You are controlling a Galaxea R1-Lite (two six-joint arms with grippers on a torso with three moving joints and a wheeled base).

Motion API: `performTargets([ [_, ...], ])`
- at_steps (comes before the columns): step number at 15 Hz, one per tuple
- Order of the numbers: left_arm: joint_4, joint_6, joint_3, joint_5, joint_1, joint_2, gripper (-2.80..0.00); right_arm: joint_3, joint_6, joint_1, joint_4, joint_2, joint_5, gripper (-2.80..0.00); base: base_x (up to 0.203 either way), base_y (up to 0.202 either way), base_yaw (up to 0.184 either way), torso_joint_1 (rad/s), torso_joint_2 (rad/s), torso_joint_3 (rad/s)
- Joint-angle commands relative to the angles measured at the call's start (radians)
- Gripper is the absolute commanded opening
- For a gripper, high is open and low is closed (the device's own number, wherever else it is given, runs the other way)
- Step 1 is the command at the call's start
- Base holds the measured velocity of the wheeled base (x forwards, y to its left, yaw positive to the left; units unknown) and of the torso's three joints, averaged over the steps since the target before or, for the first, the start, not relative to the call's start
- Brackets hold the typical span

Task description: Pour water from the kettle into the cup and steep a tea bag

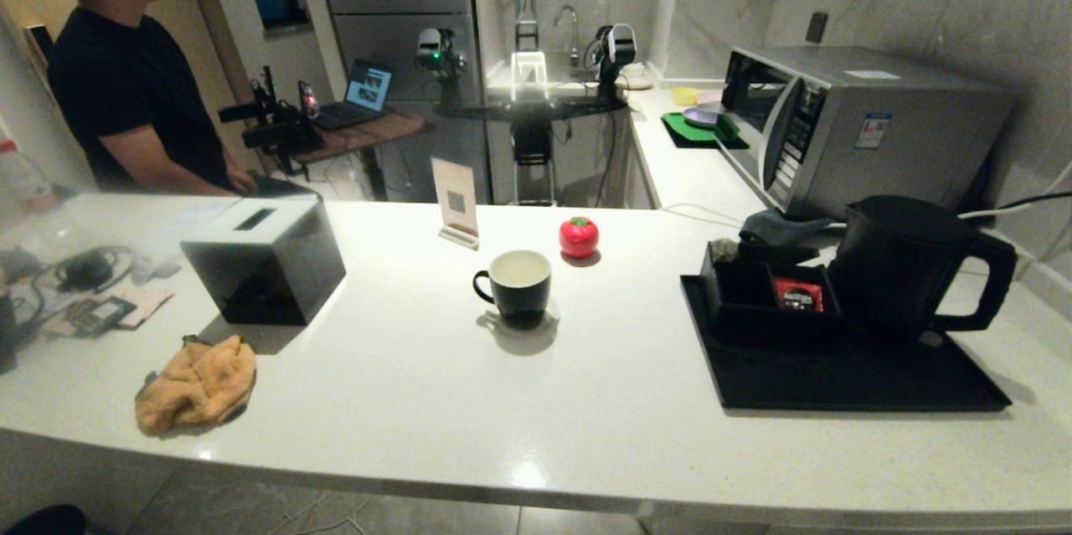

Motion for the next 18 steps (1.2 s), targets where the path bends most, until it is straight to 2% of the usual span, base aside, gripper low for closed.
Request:
performTargets([
  [1, 0.001, 0.0, 0.0, 0.0, -0.001, 0.001, -2.8, 0.0, -0.001, 0.0, 0.0, 0.001, 0.0, -2.8, 0.0, 0.0, 0.0, 0.0, 0.0, 0.0],
  [10, 0.0, 0.0, 0.0, 0.0, 0.0, 0.001, -2.8, 0.0, -0.013, -0.001, -0.014, 0.001, -0.001, -2.8, 0.0, 0.0, 0.0, 0.0, 0.0, 0.0],
  [13, 0.0, 0.0, -0.001, 0.0, 0.0, 0.001, -2.8, -0.001, -0.013, -0.004, -0.077, 0.027, -0.001, -2.8, 0.0, 0.0, 0.0, 0.0, 0.0, 0.0],
  [16, 0.0, 0.0, 0.0, 0.0, 0.0, 0.001, -2.8, -0.003, -0.016, -0.01, -0.207, 0.163, -0.006, -2.8, 0.0, 0.0, 0.0, 0.0, 0.0, 0.0],
  [18, 0.001, 0.0, 0.0, 0.0, 0.0, 0.001, -2.8, -0.008, -0.023, -0.048, -0.307, 0.293, -0.016, -2.8, 0.0, 0.0, 0.0, 0.0, 0.0, 0.0],
])
